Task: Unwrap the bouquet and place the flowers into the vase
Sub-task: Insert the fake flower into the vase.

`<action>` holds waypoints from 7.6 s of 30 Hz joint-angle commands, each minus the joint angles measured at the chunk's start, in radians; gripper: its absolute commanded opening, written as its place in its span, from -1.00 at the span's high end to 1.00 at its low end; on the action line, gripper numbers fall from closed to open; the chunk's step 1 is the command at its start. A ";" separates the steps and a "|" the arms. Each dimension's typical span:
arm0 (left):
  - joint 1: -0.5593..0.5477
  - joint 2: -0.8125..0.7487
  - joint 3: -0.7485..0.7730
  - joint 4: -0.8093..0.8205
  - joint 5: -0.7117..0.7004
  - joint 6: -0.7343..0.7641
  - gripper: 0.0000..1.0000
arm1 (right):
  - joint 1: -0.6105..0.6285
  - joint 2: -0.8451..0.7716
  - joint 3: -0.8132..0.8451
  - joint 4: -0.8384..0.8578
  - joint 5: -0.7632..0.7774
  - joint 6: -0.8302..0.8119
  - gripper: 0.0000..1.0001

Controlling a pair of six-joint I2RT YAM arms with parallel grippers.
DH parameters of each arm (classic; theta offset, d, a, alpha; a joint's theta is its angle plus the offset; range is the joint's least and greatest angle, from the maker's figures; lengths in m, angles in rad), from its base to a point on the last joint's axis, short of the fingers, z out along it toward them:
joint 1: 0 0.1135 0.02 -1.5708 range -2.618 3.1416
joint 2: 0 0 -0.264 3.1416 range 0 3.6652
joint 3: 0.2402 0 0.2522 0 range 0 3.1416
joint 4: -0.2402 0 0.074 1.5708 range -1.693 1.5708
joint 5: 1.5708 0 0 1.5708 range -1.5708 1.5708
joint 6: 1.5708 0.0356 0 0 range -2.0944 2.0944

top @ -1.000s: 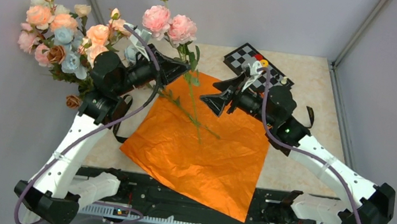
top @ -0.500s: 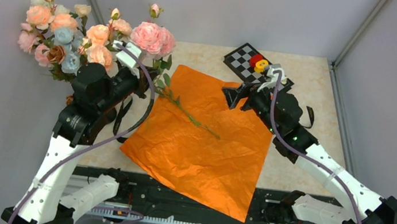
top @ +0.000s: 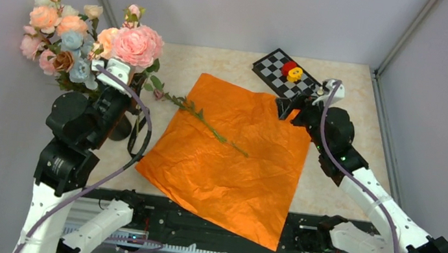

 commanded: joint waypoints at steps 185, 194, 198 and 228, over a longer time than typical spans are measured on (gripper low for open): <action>0.104 -0.211 -0.637 0.800 -0.536 0.288 1.00 | -0.031 0.021 -0.035 0.099 -0.194 0.119 -0.60; 0.237 -0.168 -0.642 0.801 -0.476 0.193 1.00 | -0.030 0.020 -0.035 0.094 -0.196 0.115 -0.61; 0.279 -0.160 -0.660 0.808 -0.462 0.156 1.00 | -0.031 0.024 -0.031 0.093 -0.199 0.115 -0.61; 0.338 -0.115 -0.715 0.761 -0.422 0.040 0.86 | -0.030 0.033 -0.029 0.085 -0.218 0.090 -0.61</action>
